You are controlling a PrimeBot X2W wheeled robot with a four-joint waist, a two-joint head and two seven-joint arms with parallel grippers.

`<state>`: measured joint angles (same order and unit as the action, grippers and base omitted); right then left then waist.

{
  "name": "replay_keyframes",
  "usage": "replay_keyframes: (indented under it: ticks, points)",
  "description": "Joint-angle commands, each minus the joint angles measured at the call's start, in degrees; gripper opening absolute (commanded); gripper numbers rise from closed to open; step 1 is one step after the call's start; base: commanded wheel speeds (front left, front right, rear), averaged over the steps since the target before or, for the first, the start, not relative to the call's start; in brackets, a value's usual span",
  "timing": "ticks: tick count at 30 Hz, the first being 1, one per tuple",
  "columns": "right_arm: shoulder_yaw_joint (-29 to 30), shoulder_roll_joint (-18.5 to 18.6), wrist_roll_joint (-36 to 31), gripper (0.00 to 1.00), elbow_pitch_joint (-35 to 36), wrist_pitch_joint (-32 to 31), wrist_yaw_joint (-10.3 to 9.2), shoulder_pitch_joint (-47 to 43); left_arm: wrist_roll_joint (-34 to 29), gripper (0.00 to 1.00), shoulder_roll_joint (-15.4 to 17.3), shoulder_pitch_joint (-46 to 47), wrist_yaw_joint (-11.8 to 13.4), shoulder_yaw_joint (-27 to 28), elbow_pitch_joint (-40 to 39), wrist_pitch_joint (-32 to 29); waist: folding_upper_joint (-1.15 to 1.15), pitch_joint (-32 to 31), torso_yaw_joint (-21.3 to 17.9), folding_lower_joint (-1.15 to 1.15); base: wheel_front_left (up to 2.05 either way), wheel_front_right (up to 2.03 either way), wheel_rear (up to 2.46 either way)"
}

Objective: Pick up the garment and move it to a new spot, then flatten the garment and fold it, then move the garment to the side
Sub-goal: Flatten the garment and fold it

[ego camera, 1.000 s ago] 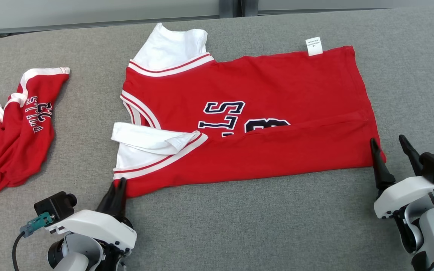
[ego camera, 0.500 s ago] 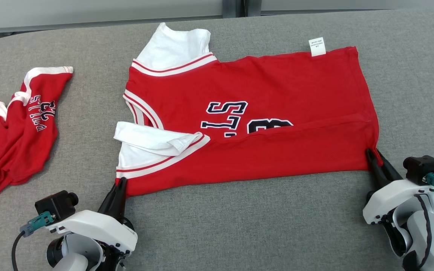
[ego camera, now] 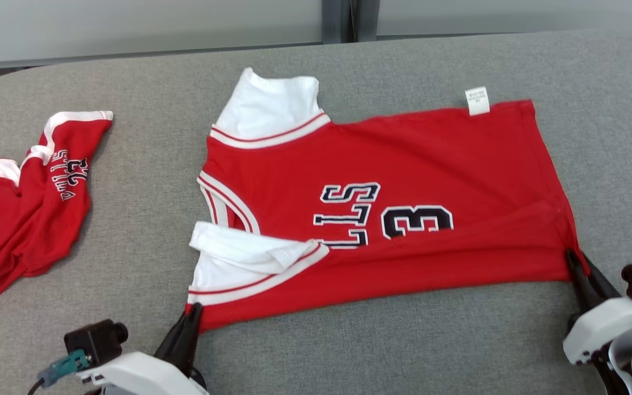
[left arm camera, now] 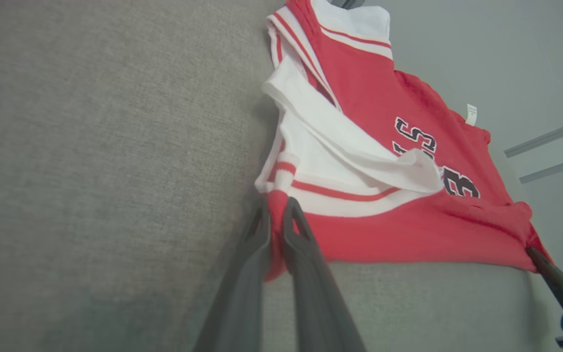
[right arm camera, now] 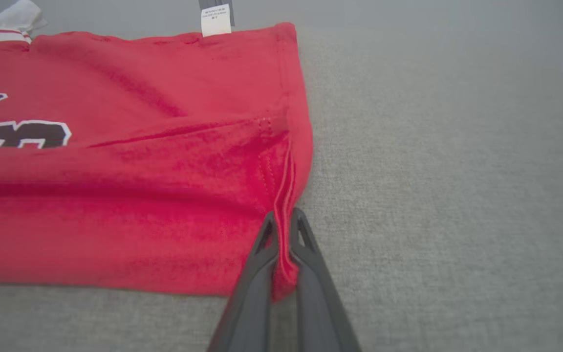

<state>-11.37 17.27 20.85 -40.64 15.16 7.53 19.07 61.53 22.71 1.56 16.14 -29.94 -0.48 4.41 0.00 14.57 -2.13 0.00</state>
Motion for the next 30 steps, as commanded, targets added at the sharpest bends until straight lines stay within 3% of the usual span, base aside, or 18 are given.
replay_keyframes:
  ticks: [1, 9, 15, 16, 17, 18, 19, 20, 21, 30]
  points:
    - [0.6, 1.1, 0.8, 0.00, 0.4, -0.2, -0.08, -1.6, 0.0, 0.00, 1.0, -1.3, 0.9, 0.4, -0.8, -0.1, 0.00, -0.6, 0.2, 0.00, 0.00, 0.00, 0.00]
    - [3.6, 2.6, 1.5, 0.00, 6.1, -3.9, -0.13, -11.5, 0.8, 0.00, 2.9, -7.2, 5.0, -0.8, -7.0, -2.7, 0.00, -2.2, 1.0, 0.00, 0.00, 0.00, 0.00]
    - [6.1, 0.9, -0.4, 0.00, 10.7, -6.6, -0.12, -14.5, 2.6, 0.00, 3.1, -8.0, 5.7, -2.0, -6.2, -6.2, 0.00, -2.7, 0.5, 0.00, 0.00, 0.00, 0.00]
    - [6.6, 0.5, -0.8, 0.00, 11.3, -7.0, -0.12, -14.7, 2.6, 0.13, 3.1, -7.7, 5.7, -2.1, -5.8, -6.5, 0.00, -2.8, 0.4, 0.00, 0.00, 0.00, 0.00]
    - [7.0, 0.2, -1.4, 0.11, 11.7, -7.2, -0.11, -14.9, 2.5, 0.31, 2.9, -7.3, 5.6, -2.1, -5.4, -6.6, 0.00, -2.9, 0.4, 0.00, 0.00, 0.00, 0.00]
    - [7.7, 0.0, -2.0, 0.42, 12.2, -7.2, -0.11, -14.9, 2.3, 0.40, 2.8, -6.9, 5.6, -2.1, -5.1, -6.3, 0.00, -3.0, 0.4, 0.00, 0.00, 0.00, 0.00]
    - [8.5, -0.4, -2.5, 0.91, 12.6, -7.2, -0.11, -15.0, 2.1, 0.47, 2.6, -6.6, 5.5, -2.0, -4.8, -6.1, 0.00, -3.1, 0.4, 0.00, 0.00, 0.00, 0.00]
    - [9.2, -0.9, -2.9, 1.00, 13.1, -7.3, -0.11, -15.1, 2.0, 0.79, 2.2, -6.3, 5.4, -1.9, -4.7, -5.7, 0.00, -3.2, 0.4, 0.00, 0.00, 0.00, 0.00]
    - [10.1, -1.2, -3.4, 1.00, 13.6, -7.2, -0.11, -15.3, 2.0, 1.00, 1.9, -6.1, 5.3, -1.7, -4.6, -5.2, 0.00, -3.3, 0.4, 0.00, 0.00, 0.00, 0.00]
    - [16.5, -4.6, -10.3, 1.00, 20.4, -5.1, -0.06, -16.2, 0.0, 1.00, 1.7, -4.7, 6.5, 1.9, -5.4, 0.2, 0.00, -5.0, 0.3, 0.00, 0.00, 0.00, 0.00]
